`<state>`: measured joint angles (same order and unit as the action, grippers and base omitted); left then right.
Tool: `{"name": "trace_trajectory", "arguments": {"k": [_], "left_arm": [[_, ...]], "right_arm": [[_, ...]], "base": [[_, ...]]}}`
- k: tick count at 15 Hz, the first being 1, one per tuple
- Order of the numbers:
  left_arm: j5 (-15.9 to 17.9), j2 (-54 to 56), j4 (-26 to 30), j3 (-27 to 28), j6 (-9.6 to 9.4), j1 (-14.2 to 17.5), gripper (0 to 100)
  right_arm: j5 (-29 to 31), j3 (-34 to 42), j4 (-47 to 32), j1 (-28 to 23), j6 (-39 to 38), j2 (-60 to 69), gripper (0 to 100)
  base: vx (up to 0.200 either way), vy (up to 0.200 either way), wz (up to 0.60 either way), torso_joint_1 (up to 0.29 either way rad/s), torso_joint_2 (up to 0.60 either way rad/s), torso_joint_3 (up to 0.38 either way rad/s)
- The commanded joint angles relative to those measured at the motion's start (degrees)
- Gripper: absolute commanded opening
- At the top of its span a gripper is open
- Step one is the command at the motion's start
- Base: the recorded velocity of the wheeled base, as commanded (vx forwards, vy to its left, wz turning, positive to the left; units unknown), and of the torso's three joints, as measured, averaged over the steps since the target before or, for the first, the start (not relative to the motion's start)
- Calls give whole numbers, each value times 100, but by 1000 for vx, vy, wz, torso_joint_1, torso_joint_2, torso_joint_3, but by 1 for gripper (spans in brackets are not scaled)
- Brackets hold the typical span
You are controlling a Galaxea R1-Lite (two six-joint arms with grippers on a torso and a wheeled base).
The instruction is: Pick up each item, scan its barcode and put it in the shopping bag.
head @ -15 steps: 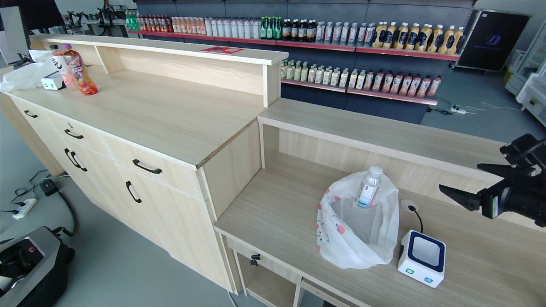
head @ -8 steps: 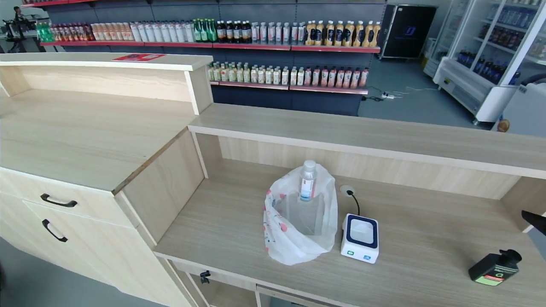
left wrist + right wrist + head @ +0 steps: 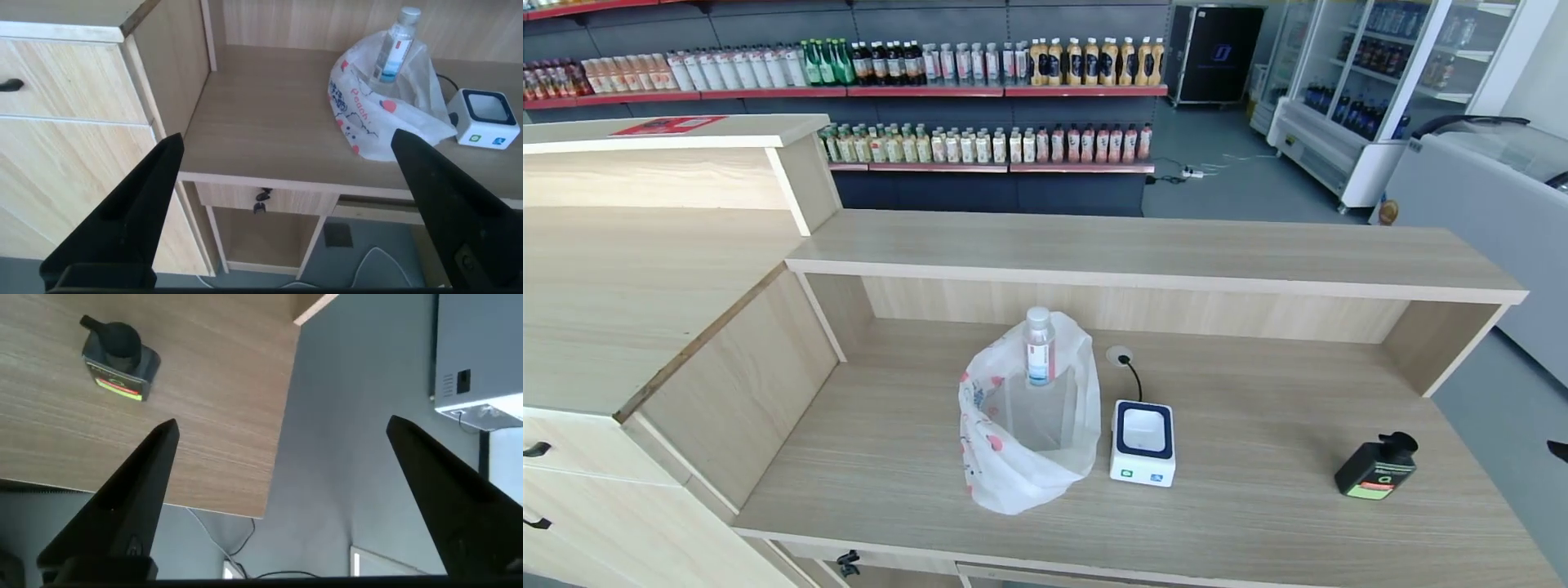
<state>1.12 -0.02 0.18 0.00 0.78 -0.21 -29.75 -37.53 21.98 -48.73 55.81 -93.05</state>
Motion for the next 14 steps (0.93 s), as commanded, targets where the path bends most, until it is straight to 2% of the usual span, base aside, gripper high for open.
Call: {"name": "trace_trajectory", "arguments": {"k": [1, 4, 5, 8, 10, 14], "left_arm": [[2, -6, -1, 0, 1, 3, 100], [2, -6, -1, 0, 1, 3, 100], [2, -6, -1, 0, 1, 3, 100], [2, -6, -1, 0, 1, 3, 100], [2, -6, -1, 0, 1, 3, 100], [2, -6, -1, 0, 1, 3, 100]], "right_arm": [[-585, -474, -537, -832, 826, -855, 100], [-787, -571, -1838, -857, 1793, -996, 100], [-884, -632, -2031, -857, 2004, -1101, 100], [-1394, -1239, -2066, -857, 2250, -1831, 100], [-1420, -1678, -2084, -857, 2277, -2305, 100], [-1666, -1924, -2110, -857, 2250, -2745, 100]], "base": [[0, 0, 0, 0, 0, 0], [0, 0, 0, 0, 0, 0], [0, 0, 0, 0, 0, 0], [0, 0, 0, 0, 0, 0], [0, 0, 0, 0, 0, 0], [0, 0, 0, 0, 0, 0]]}}
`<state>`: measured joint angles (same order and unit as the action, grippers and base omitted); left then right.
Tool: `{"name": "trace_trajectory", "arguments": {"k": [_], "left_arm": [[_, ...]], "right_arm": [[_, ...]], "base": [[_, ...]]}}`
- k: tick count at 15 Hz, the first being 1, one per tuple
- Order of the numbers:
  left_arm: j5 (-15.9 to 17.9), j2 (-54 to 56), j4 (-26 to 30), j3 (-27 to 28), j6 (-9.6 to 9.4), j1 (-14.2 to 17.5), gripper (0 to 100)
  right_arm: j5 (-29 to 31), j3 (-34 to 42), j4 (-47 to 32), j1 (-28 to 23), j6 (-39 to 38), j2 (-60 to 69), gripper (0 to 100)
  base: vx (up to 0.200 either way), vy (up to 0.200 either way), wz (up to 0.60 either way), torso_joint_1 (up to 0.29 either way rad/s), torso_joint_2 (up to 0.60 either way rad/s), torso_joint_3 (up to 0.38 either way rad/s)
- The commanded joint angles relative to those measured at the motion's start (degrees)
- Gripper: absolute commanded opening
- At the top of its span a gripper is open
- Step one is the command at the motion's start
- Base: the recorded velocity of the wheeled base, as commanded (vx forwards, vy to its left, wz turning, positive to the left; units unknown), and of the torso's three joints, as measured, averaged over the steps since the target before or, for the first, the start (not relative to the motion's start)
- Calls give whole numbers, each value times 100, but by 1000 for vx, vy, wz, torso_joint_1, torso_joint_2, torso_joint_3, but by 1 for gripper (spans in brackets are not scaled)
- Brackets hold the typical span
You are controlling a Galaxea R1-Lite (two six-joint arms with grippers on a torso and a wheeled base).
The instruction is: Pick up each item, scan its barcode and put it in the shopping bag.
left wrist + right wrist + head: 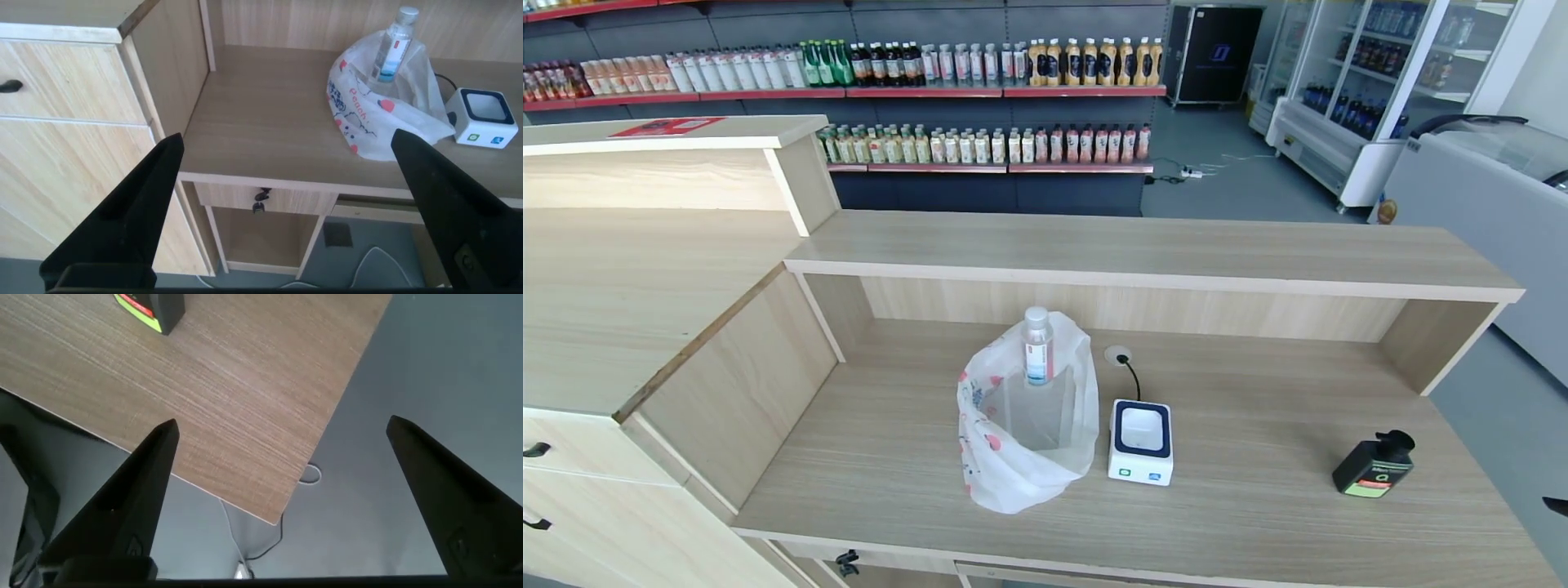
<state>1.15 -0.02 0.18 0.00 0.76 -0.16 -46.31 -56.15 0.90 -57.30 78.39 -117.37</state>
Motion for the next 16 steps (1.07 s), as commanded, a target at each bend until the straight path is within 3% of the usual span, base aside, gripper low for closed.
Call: {"name": "trace_trajectory", "arguments": {"k": [1, 4, 16], "left_arm": [[0, -6, -1, 0, 4, -2, 100], [0, -6, -1, 0, 4, -2, 100], [0, -6, -1, 0, 4, -2, 100]], "right_arm": [[-132, -54, -11, 0, -7, -365, 100], [-256, -133, -222, 0, -7, -532, 100], [-431, -792, -248, 1221, -7, -1236, 100]], "base": [[0, 0, 0, 0, 0, 0], [0, 0, 0, 0, 0, 0], [0, 0, 0, 0, 0, 0]]}}
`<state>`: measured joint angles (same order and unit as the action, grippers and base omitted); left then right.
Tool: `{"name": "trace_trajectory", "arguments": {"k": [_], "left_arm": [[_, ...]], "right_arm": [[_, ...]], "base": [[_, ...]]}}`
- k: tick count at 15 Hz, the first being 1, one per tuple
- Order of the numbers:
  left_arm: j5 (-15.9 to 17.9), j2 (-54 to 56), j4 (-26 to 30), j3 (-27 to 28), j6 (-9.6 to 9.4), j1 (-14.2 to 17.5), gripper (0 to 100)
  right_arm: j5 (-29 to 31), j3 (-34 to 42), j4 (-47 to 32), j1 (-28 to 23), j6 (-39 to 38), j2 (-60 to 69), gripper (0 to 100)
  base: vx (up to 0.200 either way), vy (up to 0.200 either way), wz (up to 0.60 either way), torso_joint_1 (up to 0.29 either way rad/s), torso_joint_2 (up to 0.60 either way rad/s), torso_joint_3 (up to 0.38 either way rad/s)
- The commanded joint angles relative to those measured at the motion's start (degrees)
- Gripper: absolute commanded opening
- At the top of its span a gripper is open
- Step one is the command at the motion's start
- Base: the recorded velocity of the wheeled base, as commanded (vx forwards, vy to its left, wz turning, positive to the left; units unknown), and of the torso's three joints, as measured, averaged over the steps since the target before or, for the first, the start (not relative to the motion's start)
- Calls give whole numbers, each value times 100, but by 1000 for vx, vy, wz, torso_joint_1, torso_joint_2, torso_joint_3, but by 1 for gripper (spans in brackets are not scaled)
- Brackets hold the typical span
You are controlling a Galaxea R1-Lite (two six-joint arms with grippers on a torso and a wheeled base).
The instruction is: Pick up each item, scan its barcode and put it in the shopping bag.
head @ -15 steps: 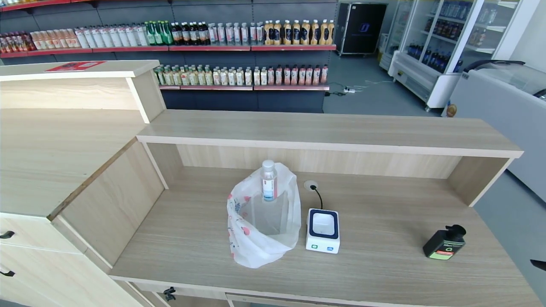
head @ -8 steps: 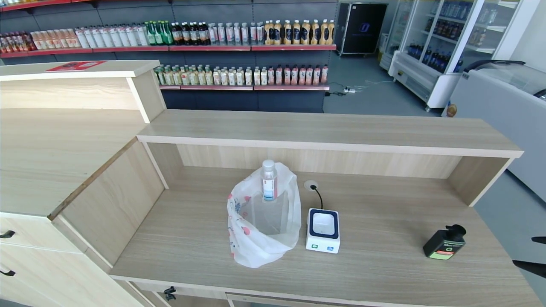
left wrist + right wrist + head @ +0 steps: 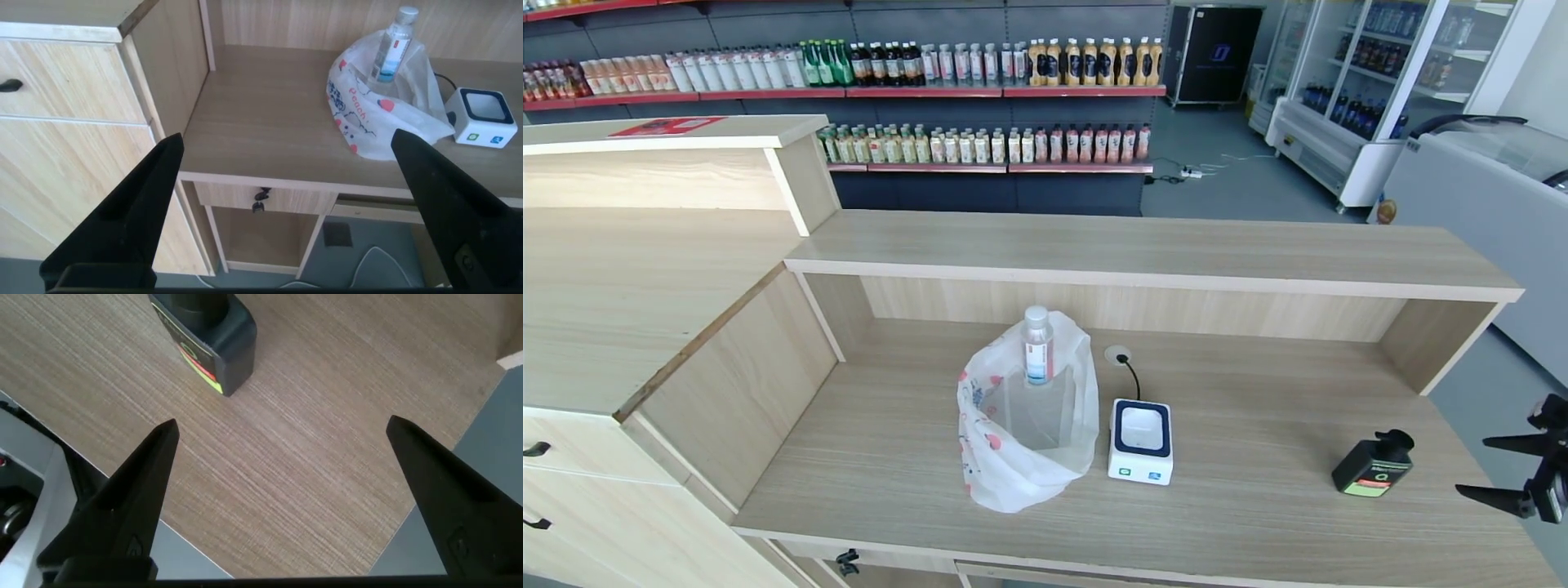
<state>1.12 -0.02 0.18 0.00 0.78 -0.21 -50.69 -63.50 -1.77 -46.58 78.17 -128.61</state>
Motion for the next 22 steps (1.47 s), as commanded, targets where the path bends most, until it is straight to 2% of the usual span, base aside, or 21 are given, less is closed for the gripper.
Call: {"name": "trace_trajectory", "arguments": {"k": [1, 9, 10, 22], "left_arm": [[2, -6, -1, 0, 1, 3, 100], [2, -6, -1, 0, 1, 3, 100], [2, -6, -1, 0, 1, 3, 100], [2, -6, -1, 0, 1, 3, 100]], "right_arm": [[6, -92, 19, 211, 14, -147, 100], [42, -163, 27, 624, 111, -393, 100], [42, -163, 27, 650, 111, -437, 0], [50, -180, 115, 738, 137, -446, 0]], "base": [[0, 0, 0, 0, 0, 0], [0, 0, 0, 0, 0, 0], [0, 0, 0, 0, 0, 0], [0, 0, 0, 0, 0, 0]]}}
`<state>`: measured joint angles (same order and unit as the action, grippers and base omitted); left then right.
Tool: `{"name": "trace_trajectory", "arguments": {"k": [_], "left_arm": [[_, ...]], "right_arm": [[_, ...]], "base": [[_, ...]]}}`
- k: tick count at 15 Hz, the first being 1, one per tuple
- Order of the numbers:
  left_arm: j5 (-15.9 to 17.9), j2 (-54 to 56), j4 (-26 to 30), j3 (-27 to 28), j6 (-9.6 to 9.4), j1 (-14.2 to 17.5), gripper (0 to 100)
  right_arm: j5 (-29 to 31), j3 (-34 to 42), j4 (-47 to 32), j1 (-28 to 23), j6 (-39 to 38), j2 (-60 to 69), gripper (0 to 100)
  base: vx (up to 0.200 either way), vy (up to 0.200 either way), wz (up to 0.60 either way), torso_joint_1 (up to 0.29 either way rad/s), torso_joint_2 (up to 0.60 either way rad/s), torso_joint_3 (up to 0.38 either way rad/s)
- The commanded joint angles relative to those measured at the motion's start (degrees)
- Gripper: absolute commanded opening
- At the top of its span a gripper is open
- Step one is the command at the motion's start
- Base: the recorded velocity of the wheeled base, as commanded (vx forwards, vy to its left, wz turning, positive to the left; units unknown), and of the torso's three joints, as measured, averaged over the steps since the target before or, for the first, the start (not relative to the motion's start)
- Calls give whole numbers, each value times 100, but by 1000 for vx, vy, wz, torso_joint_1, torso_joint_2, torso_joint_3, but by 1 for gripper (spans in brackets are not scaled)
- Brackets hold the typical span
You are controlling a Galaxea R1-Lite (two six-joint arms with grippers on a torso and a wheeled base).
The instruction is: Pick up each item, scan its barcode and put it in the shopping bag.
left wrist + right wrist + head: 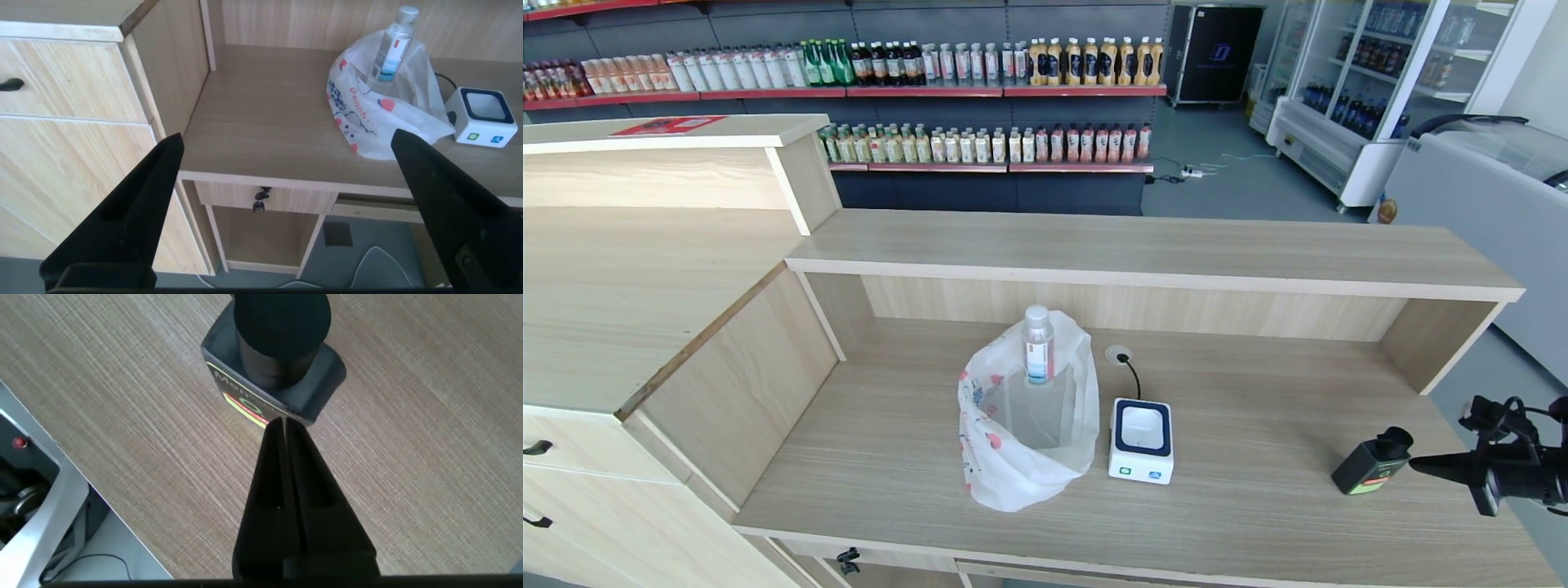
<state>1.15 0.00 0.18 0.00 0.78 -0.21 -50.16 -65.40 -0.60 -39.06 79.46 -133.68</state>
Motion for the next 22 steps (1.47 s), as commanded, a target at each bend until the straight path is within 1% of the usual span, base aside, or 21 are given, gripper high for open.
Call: {"name": "trace_trajectory", "arguments": {"k": [1, 2, 3, 7, 10, 12, 15, 18, 22], "left_arm": [[0, -9, -1, 0, 1, 3, 100], [0, -9, -1, 0, 1, 3, 100], [0, -9, -1, 0, 1, 3, 100], [0, -9, -1, 0, 1, 3, 100], [0, -9, -1, 0, 1, 3, 100], [0, -9, -1, 0, 1, 3, 100], [0, -9, -1, 0, 1, 3, 100], [0, -9, -1, 0, 1, 3, 100], [0, -9, -1, 0, 1, 3, 100]], "right_arm": [[-2, 54, 112, -49, 17, 114, 0], [-11, 133, 209, -128, 26, 158, 0], [-37, 142, 218, -190, 35, 193, 100], [-20, -16, 271, -313, 228, 114, 100], [-20, -289, 253, -295, 571, -158, 100], [-28, -509, 218, -225, 632, -387, 100], [-46, -737, 218, 12, 738, -694, 100], [-72, -711, 209, 302, 887, -800, 100], [-72, -693, 209, 513, 1001, -896, 100]], "base": [[0, 0, 0, 0, 0, 0], [0, 0, 0, 0, 0, 0], [0, 0, 0, 0, 0, 0], [0, 0, 0, 0, 0, 0], [0, 0, 0, 0, 0, 0], [0, 0, 0, 0, 0, 0], [0, 0, 0, 0, 0, 0], [0, 0, 0, 0, 0, 0], [0, 0, 0, 0, 0, 0]]}}
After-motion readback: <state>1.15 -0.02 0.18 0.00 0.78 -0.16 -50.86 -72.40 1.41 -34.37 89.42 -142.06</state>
